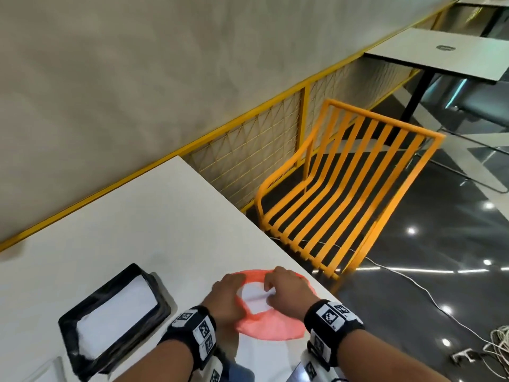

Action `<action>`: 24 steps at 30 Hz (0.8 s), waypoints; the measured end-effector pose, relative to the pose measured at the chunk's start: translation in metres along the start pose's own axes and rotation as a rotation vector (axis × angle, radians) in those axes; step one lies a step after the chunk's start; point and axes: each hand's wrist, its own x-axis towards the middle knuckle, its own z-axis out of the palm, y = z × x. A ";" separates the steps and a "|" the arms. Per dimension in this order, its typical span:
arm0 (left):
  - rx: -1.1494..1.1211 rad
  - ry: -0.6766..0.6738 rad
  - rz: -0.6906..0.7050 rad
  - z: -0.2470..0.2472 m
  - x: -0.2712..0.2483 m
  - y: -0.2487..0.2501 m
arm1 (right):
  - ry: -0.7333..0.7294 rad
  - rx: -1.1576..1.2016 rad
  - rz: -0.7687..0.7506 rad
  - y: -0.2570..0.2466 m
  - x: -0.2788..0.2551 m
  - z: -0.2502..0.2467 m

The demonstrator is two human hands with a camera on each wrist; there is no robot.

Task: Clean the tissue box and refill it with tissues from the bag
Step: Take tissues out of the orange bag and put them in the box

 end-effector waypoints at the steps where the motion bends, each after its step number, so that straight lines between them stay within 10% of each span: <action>1: -0.048 0.009 0.007 -0.004 -0.003 0.001 | 0.007 0.011 -0.018 0.001 0.000 -0.002; 24: -1.323 0.205 0.004 -0.076 -0.081 -0.020 | -0.110 0.727 -0.293 -0.111 0.004 -0.120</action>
